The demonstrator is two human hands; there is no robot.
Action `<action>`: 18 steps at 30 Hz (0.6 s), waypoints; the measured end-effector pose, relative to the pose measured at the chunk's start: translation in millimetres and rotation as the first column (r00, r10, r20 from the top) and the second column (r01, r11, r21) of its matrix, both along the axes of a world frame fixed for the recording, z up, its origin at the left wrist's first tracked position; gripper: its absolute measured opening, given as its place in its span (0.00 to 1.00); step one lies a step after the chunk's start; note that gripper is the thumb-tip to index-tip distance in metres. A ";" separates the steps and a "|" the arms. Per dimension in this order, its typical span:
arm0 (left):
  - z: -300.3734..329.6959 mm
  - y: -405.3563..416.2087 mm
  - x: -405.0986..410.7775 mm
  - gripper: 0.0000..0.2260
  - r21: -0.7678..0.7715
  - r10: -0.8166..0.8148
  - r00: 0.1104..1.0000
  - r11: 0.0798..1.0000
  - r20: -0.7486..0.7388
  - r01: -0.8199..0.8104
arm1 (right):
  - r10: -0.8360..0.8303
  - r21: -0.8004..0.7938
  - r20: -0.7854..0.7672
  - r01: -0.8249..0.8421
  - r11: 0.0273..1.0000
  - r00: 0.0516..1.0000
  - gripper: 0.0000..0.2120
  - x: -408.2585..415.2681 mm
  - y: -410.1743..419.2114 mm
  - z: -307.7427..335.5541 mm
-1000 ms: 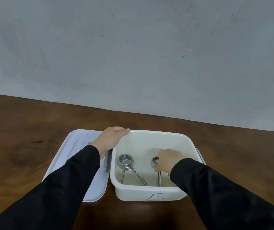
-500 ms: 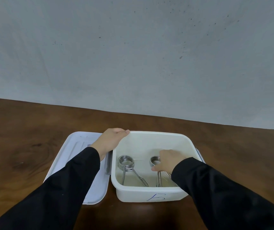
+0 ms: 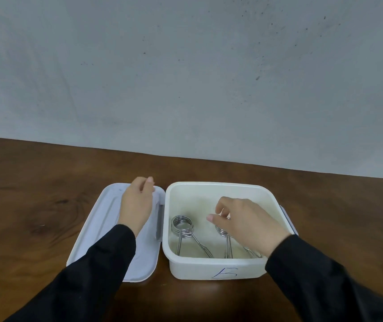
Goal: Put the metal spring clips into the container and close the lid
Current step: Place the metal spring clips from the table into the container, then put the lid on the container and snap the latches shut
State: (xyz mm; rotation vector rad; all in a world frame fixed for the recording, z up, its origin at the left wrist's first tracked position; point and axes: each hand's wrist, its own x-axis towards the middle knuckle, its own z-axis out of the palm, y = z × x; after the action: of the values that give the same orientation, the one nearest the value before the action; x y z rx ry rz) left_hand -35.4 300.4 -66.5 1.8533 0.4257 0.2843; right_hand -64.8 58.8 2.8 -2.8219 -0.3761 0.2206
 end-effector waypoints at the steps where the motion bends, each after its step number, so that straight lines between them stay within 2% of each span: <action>1: -6.1 3.4 -11.5 0.12 0.094 0.042 0.999 0.995 -0.008 -0.041 | 0.020 0.027 0.020 -0.021 0.999 1.000 0.16 -11.7 5.3 -0.5; 5: -39.3 7.6 -70.9 0.04 0.409 0.035 0.999 0.912 -0.002 -0.031 | 0.073 0.088 0.109 -0.083 0.993 0.991 0.17 -51.1 17.6 -11.3; 8: -71.5 11.1 -118.1 0.01 0.703 -0.120 0.992 0.703 -0.026 0.103 | 0.098 0.058 0.168 -0.109 0.992 0.981 0.20 -62.3 17.6 -26.1; 11: -94.3 16.4 -147.3 0.07 0.766 -0.193 0.969 0.597 -0.153 0.239 | 0.113 0.011 0.246 -0.119 0.993 0.963 0.25 -62.6 15.0 -36.1; 14: -104.6 17.7 -153.9 0.06 0.805 -0.199 0.962 0.529 -0.189 0.267 | 0.159 -0.042 0.289 -0.153 0.987 0.944 0.22 -62.8 15.9 -41.3; 18: -99.1 9.5 -152.4 0.03 0.815 -0.174 0.969 0.526 -0.178 0.244 | 0.176 -0.066 0.317 -0.164 0.984 0.932 0.20 -64.6 15.8 -43.2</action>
State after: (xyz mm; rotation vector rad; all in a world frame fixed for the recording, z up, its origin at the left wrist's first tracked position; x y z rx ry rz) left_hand -187.8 309.9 -165.6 2.8582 0.0809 0.2709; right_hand -129.4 74.6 -40.4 -2.8639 -0.6961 -0.2066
